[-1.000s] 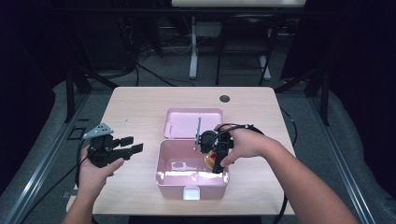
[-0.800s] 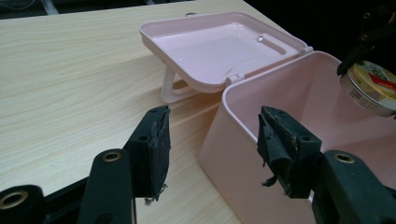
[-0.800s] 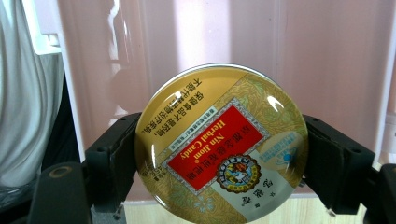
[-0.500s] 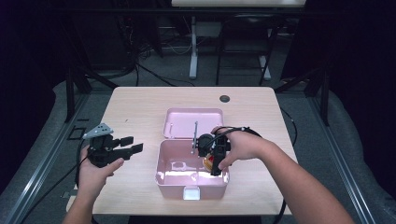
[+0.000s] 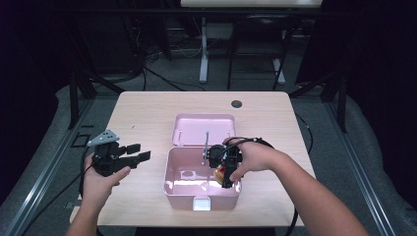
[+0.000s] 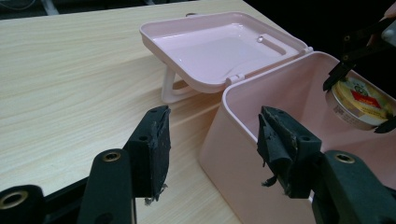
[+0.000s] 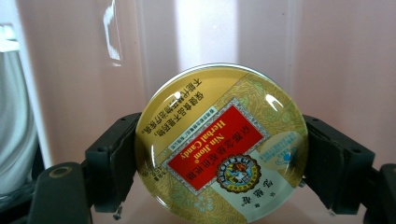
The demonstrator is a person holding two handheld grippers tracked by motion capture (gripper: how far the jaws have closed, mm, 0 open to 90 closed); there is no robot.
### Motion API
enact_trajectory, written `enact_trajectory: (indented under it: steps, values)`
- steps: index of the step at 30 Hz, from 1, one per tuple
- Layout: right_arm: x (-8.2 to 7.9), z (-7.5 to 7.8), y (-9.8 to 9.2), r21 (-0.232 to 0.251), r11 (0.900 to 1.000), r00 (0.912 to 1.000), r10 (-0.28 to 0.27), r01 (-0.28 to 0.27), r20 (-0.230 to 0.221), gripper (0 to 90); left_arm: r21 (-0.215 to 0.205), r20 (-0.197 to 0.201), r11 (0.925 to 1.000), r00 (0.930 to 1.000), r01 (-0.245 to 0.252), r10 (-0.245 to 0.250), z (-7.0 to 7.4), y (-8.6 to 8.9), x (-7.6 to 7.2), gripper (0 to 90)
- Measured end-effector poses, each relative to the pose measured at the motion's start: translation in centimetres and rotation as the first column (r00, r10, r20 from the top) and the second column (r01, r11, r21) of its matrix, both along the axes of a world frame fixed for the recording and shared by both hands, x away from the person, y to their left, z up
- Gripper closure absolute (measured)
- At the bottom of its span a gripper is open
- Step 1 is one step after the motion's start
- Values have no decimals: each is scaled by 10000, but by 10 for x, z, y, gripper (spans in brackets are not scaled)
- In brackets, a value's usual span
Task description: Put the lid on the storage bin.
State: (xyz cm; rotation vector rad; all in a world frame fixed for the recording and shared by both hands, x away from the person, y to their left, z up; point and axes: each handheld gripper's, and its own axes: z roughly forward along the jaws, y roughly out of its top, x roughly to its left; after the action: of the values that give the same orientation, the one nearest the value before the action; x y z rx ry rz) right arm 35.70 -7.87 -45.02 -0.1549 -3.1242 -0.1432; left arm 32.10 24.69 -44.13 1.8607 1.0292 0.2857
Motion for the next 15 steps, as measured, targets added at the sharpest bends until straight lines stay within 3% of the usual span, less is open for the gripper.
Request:
enact_trajectory:
  steps: [15]
  values:
    - [2, -21, 1, -10, 9999, 9999, -110, 110, -15, 195, 85, -92, 9999, 9999, 53, -53, -1, 0, 1, 440]
